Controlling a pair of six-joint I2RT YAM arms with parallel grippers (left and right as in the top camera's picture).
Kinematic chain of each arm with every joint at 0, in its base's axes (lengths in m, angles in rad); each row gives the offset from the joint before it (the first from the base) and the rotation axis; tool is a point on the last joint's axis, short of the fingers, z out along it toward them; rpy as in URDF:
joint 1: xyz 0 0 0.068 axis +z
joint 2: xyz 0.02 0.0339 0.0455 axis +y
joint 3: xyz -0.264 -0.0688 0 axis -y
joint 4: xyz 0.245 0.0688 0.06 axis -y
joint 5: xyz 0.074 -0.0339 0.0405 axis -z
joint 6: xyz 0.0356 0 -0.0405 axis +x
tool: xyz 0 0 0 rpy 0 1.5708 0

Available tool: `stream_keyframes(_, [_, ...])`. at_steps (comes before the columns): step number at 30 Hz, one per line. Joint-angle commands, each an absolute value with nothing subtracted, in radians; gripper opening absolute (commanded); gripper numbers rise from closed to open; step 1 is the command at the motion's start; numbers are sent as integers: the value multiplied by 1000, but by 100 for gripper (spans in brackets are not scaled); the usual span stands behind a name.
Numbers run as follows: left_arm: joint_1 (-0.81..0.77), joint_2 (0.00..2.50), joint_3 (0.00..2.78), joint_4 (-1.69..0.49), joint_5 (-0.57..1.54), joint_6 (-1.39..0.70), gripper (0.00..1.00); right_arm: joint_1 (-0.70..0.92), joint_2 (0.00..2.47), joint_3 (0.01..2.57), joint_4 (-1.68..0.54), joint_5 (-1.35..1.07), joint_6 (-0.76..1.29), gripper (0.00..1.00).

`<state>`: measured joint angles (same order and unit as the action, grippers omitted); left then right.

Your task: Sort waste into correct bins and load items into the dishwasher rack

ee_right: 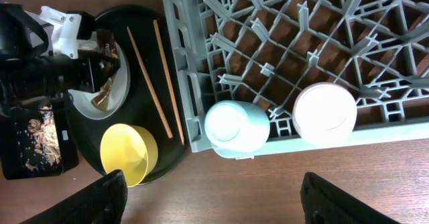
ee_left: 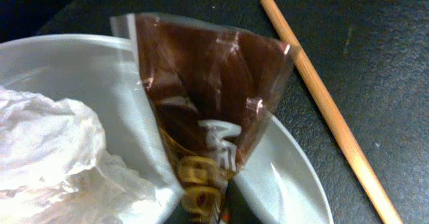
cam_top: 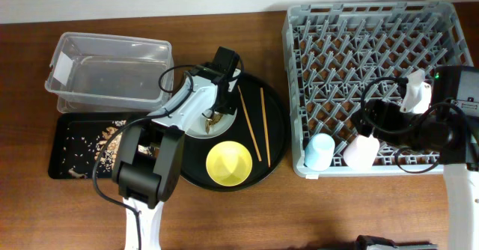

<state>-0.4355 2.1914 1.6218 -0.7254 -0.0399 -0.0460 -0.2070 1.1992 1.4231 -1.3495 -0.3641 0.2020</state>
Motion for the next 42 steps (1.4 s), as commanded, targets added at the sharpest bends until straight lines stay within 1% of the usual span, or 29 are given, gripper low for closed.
stream_keyframes(1, [-438, 2180, 1690, -821, -21, -40, 0, -210, 1200, 1427, -1348, -356, 200, 84])
stream_keyframes(4, [-403, 2091, 1940, -1101, -22, -40, 0, -210, 1200, 1427, -1351, -356, 200, 83])
stream_keyframes(5, [-374, 2069, 1968, -1136, -31, -41, 0, -210, 1200, 1427, -1351, -356, 200, 84])
stream_keyframes(6, [-310, 2053, 1969, -1134, -147, -121, 0, -210, 1200, 1427, -1353, -356, 200, 84])
stream_keyframes(7, [-175, 2055, 1969, -1092, -196, -225, 0, -210, 1200, 1427, -1355, -356, 200, 84])
stream_keyframes(8, [-80, 2056, 1968, -1062, -192, -329, 0, -210, 1200, 1427, -1354, -356, 200, 84])
stream_keyframes(10, [-18, 2074, 1966, -1022, -166, -344, 0, -210, 1200, 1427, -1355, -359, 200, 84])
stream_keyframes(11, [1, 2085, 1966, -1007, -165, -344, 3, -210, 1200, 1427, -1355, -368, 204, 84])
stream_keyframes(12, [16, 2093, 1966, -987, -165, -344, 56, -210, 1200, 1427, -1358, -375, 204, 84])
stream_keyframes(13, [18, 2093, 1966, -981, -153, -311, 87, -210, 1200, 1427, -1365, -374, 203, 84])
stream_keyframes(14, [15, 2090, 1972, -990, -126, -221, 97, -210, 1200, 1427, -1373, -373, 202, 84])
stream_keyframes(16, [-12, 2074, 1982, -1039, -121, -154, 99, -210, 1200, 1427, -1372, -370, 202, 84])
stream_keyframes(18, [-39, 2070, 1982, -1064, -120, -151, 98, -210, 1200, 1427, -1373, -370, 203, 84])
stream_keyframes(19, [-67, 2070, 1981, -1124, -64, -151, 79, -210, 1200, 1427, -1374, -370, 202, 84])
stream_keyframes(20, [-110, 2070, 1975, -1198, 4, -151, 69, -210, 1200, 1427, -1372, -370, 202, 84])
stream_keyframes(21, [-159, 2071, 1947, -1209, 4, -151, 69, -210, 1200, 1427, -1368, -369, 202, 84])
stream_keyframes(23, [-248, 2073, 1869, -1157, -43, -144, 67, -210, 1201, 1427, -1359, -364, 203, 84])
stream_keyframes(25, [-348, 2076, 1707, -1005, -186, -144, 68, -210, 1201, 1427, -1362, -363, 203, 84])
stream_keyframes(26, [-367, 2080, 1636, -905, -219, -144, 68, -210, 1201, 1427, -1361, -363, 203, 84])
stream_keyframes(28, [-366, 2090, 1535, -738, -214, -163, 68, -210, 1201, 1427, -1361, -363, 203, 84])
stream_keyframes(30, [-366, 2122, 1517, -694, -201, -163, 67, -210, 1201, 1427, -1361, -363, 203, 84])
stream_keyframes(32, [-366, 2151, 1517, -692, -187, -163, 45, -210, 1201, 1427, -1361, -363, 203, 84])
stream_keyframes(33, [-366, 2147, 1523, -698, -181, -162, 19, -210, 1201, 1427, -1361, -363, 203, 84])
stream_keyframes(34, [-366, 2133, 1552, -737, -177, -163, 0, -210, 1201, 1427, -1361, -363, 203, 84])
stream_keyframes(35, [-366, 2105, 1617, -821, -173, -163, 0, -210, 1201, 1427, -1361, -363, 203, 84])
stream_keyframes(36, [-360, 2053, 1740, -958, -180, -163, 0, -210, 1201, 1427, -1361, -363, 203, 84])
stream_keyframes(38, [-314, 1979, 1901, -1064, -234, -163, 0, -210, 1201, 1427, -1362, -363, 203, 84])
stream_keyframes(40, [-246, 1943, 1928, -1044, -286, -163, 0, -210, 1201, 1427, -1362, -363, 203, 84])
stream_keyframes(42, [-112, 1969, 1927, -1014, -273, -167, 0, -210, 1201, 1427, -1362, -363, 203, 84])
